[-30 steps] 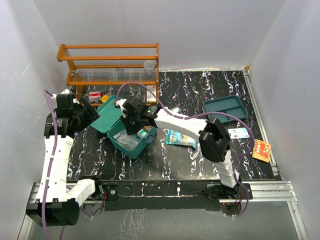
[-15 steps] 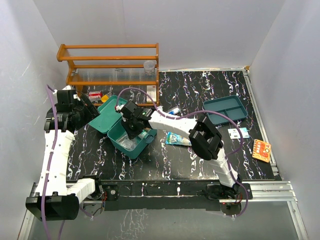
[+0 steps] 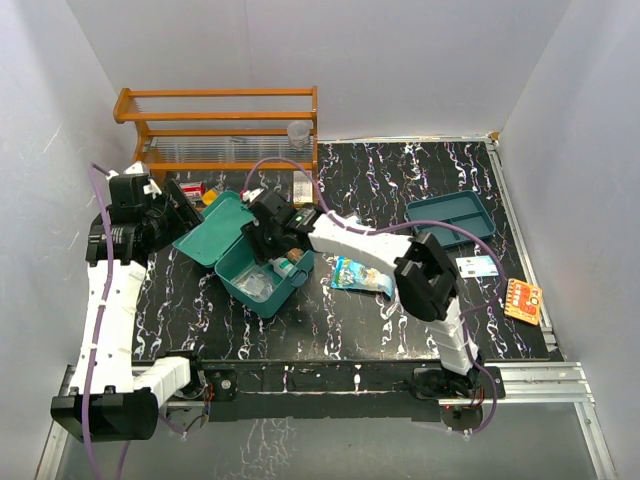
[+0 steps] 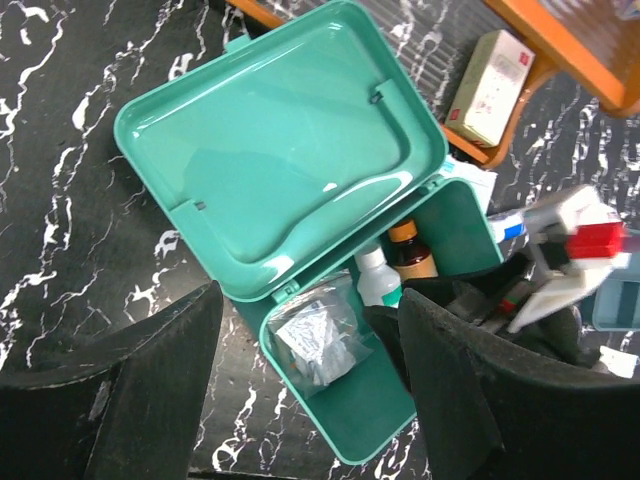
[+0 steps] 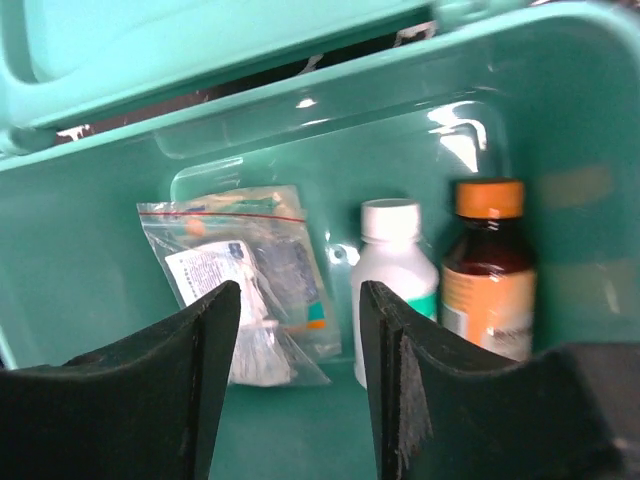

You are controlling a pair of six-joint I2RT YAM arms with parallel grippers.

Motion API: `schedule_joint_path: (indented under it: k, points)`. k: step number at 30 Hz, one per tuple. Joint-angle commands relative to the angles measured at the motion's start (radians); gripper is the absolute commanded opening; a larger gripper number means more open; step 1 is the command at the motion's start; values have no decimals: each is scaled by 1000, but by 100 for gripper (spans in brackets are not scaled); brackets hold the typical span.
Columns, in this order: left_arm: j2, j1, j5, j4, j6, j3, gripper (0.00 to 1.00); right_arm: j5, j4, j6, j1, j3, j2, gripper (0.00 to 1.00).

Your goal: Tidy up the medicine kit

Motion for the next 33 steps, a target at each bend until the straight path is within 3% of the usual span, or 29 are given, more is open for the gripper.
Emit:
schedule_joint_path:
  k: [1, 12, 16, 21, 23, 26, 33]
  points:
    - [-45, -2, 72, 68, 11, 20, 70, 31, 117, 61, -57, -45, -195, 50]
    - [-81, -2, 136, 283, -18, -46, 77, 250, 255, 232, -250, -384, -544, 58]
    - [-68, -2, 122, 324, -31, -44, 82, 233, 255, 271, -334, -464, -588, 58]
    - [-74, -2, 111, 359, -17, -67, 92, 176, 233, 268, -369, -482, -538, 57]
    - [-77, -3, 97, 359, -9, -68, 98, 126, 243, 255, -372, -473, -495, 51]
    - [-79, -2, 85, 333, 4, -61, 99, 48, 246, 267, -373, -436, -416, 42]
    - [-105, -2, 108, 357, 7, -98, 99, 43, 285, 276, -374, -313, -222, 40]
